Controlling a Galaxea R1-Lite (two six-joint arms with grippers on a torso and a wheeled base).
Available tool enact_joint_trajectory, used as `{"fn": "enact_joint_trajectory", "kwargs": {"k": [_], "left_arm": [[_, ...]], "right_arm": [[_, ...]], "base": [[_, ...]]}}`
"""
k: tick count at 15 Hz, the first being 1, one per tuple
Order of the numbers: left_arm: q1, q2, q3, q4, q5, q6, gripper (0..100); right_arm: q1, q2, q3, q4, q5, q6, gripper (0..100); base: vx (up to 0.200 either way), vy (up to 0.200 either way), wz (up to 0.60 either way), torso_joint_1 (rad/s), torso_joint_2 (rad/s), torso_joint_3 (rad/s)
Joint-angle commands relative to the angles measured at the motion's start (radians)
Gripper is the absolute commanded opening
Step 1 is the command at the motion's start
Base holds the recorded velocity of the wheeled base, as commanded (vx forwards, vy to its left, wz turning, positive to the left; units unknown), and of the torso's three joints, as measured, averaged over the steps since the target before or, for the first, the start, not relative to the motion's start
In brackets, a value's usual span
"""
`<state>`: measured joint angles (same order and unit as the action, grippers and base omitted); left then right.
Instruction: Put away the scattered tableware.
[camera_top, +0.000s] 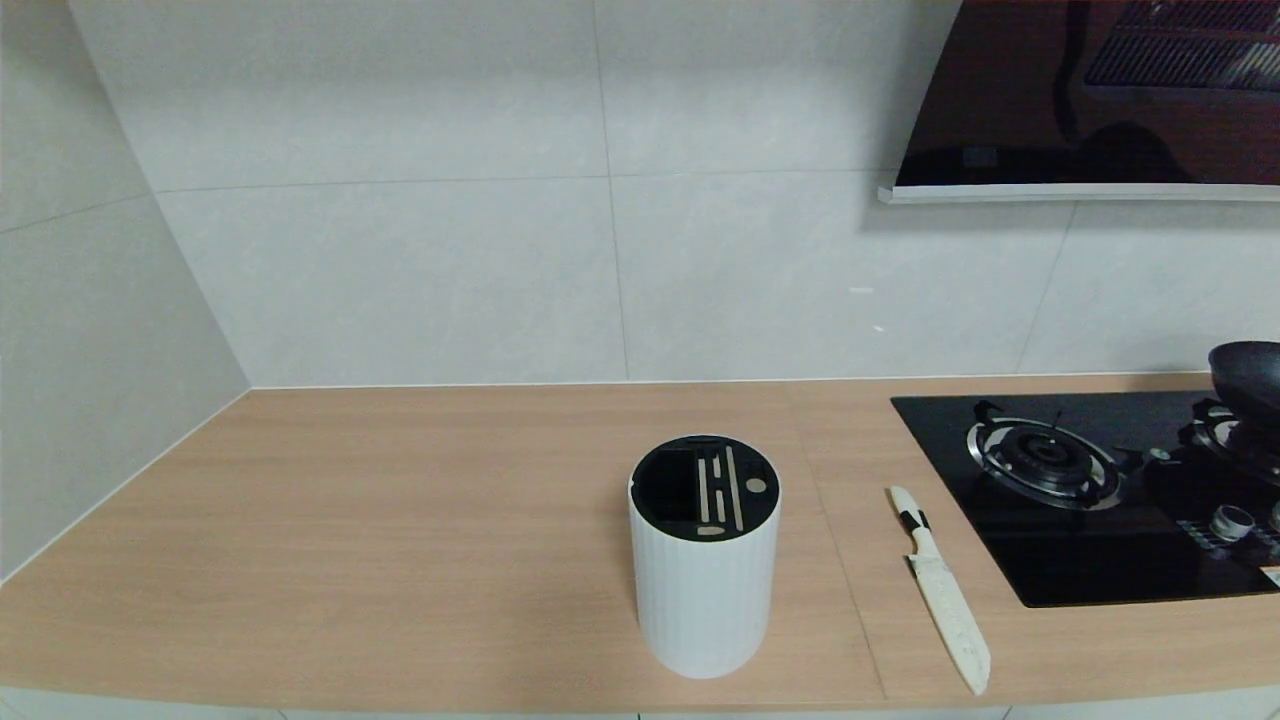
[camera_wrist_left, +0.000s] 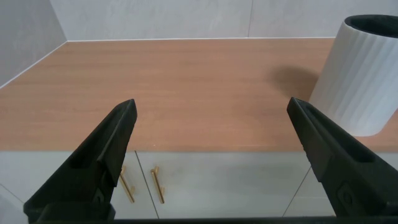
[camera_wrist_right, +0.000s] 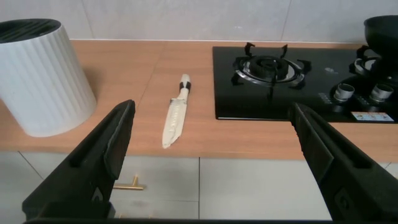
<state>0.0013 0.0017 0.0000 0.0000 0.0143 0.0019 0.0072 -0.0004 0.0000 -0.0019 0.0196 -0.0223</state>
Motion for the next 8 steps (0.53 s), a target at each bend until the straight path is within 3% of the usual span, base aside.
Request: {"fn": "enact_joint_trajectory", "kwargs": {"k": [1,4,8], "left_arm": [[0.000,0.000,0.000,0.000,0.000,0.001,100],[0.000,0.000,0.000,0.000,0.000,0.001,100],[0.000,0.000,0.000,0.000,0.000,0.001,100]], "right_arm": [[0.000,0.002,0.000,-0.003,0.002,-0.001,100],[0.016,0.094,-0.149,0.003,0.056,0.039,100],[0.036,0.413,-0.156,-0.004,0.132,-0.025,100]], "base": [[0.000,0.000,0.00,0.000,0.00,0.000],[0.000,0.000,0.00,0.000,0.00,0.000],[0.000,0.000,0.00,0.000,0.00,0.000]]}}
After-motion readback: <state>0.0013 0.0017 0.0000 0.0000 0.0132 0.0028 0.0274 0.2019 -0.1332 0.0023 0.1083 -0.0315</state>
